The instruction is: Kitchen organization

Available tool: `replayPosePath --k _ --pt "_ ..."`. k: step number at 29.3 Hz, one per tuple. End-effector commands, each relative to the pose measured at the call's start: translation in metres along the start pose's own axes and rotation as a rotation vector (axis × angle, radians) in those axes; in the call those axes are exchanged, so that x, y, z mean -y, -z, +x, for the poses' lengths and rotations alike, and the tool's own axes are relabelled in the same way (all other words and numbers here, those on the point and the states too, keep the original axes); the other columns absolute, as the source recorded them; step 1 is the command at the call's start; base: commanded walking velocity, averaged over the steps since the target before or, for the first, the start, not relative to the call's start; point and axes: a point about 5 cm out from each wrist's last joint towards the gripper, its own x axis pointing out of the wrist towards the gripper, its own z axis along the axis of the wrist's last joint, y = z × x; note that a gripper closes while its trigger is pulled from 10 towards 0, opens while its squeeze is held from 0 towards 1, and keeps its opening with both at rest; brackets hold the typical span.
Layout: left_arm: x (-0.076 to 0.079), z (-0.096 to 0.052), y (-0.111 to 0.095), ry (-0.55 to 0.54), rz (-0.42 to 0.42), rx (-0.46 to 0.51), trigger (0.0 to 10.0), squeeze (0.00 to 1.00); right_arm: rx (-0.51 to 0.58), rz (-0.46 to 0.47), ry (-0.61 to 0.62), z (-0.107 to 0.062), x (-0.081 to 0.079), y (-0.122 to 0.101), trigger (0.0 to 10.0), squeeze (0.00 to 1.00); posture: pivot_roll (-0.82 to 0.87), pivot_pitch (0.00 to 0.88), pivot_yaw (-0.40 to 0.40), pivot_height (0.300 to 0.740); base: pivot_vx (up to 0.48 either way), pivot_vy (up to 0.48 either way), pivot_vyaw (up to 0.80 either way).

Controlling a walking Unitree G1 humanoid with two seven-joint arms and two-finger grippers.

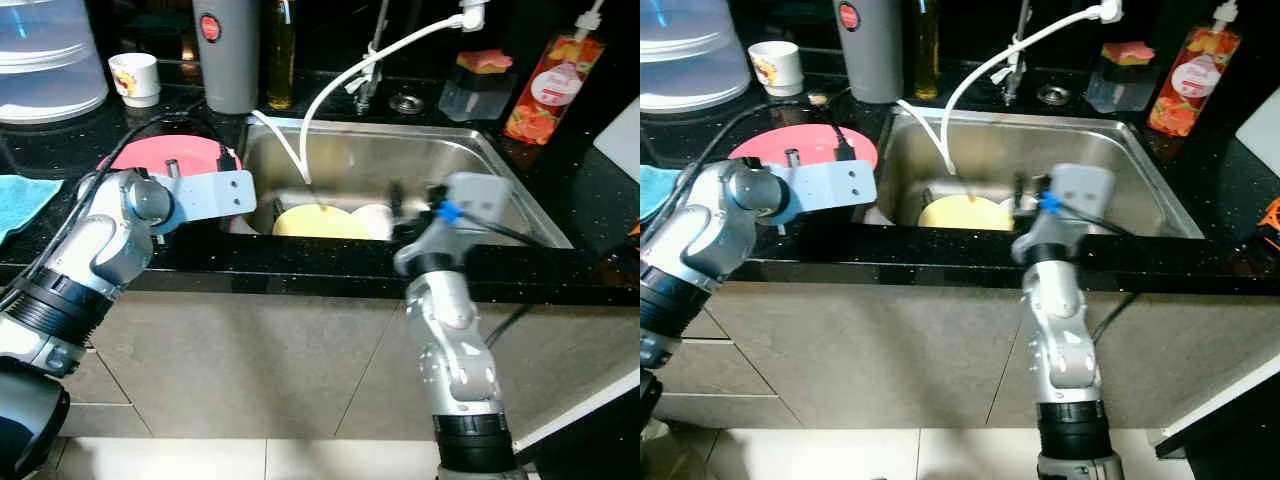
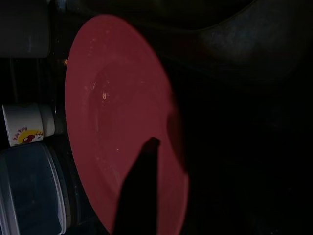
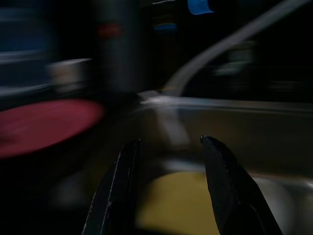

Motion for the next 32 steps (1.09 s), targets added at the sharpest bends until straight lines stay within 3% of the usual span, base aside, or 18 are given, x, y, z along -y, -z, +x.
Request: replayPosePath --k 1,2,3,4,5,10,17,18,19,20,25,29,32 --pt "0.001 0.000 0.008 0.003 0.001 -0.035 4.0 0.00 0.002 0.005 -0.059 -0.001 -0.007 -0.003 10.0 0.00 0.27 0.037 -0.045 0.740 0.000 0.000 0.00" --pt "0.001 0.000 0.008 0.002 0.002 -0.035 2.9 0.00 0.001 0.006 -0.116 -0.002 -0.014 -0.004 10.0 0.00 0.27 0.037 -0.045 0.740 0.000 0.000 0.00" --pt "0.001 0.000 0.008 0.002 0.002 -0.036 0.9 0.00 -0.003 0.015 -0.167 -0.003 -0.021 -0.005 10.0 0.00 0.27 0.036 -0.046 0.740 0.000 0.000 0.00" --pt "0.001 0.000 0.008 0.002 0.002 -0.036 0.9 0.00 -0.003 0.015 -0.167 -0.003 -0.021 -0.005 10.0 0.00 0.27 0.036 -0.046 0.740 0.000 0.000 0.00" --pt "0.001 0.000 0.008 0.002 0.002 -0.037 0.0 0.00 -0.005 0.022 -0.217 -0.004 -0.028 -0.006 10.0 0.00 0.27 0.036 -0.047 0.740 0.000 0.000 0.00" --pt "0.002 0.000 0.009 0.004 0.006 -0.038 0.0 0.00 -0.018 0.044 -0.317 -0.008 -0.039 -0.008 10.0 0.00 0.27 0.036 -0.046 0.740 0.000 0.000 0.00" --pt "-0.003 -0.001 0.004 -0.042 0.041 -0.012 0.0 0.00 -0.031 0.042 -0.325 -0.009 -0.036 -0.007 10.0 0.00 0.27 0.031 -0.048 0.740 0.000 0.000 0.00" --pt "-0.010 -0.001 -0.003 -0.104 0.092 0.028 4.0 0.00 -0.032 0.040 -0.314 -0.009 -0.034 -0.007 10.0 0.00 0.27 0.024 -0.048 0.740 0.000 0.000 0.00" --pt "-0.010 -0.001 -0.003 -0.104 0.092 0.028 4.0 0.00 -0.032 0.040 -0.314 -0.009 -0.034 -0.007 10.0 0.00 0.27 0.024 -0.048 0.740 0.000 0.000 0.00" --pt "-0.016 -0.001 -0.009 -0.161 0.129 0.067 10.0 0.00 -0.032 0.040 -0.309 -0.009 -0.033 -0.007 10.0 0.00 0.27 0.024 -0.048 0.740 0.000 0.000 0.00" --pt "-0.027 -0.003 -0.027 -0.267 0.182 0.182 10.0 0.00 -0.031 0.041 -0.304 -0.008 -0.032 -0.008 10.0 0.00 0.27 0.024 -0.048 0.740 0.000 0.000 0.00" --pt "-0.032 -0.009 -0.057 -0.395 0.262 0.371 10.0 0.00 -0.031 0.041 -0.297 -0.008 -0.030 -0.008 10.0 0.00 0.27 0.017 -0.049 0.740 0.000 0.000 0.00" --pt "-0.034 -0.011 -0.067 -0.425 0.256 0.429 10.0 0.00 -0.032 0.039 -0.294 -0.008 -0.030 -0.008 10.0 0.00 0.27 0.017 -0.049 0.740 0.000 0.000 0.00"
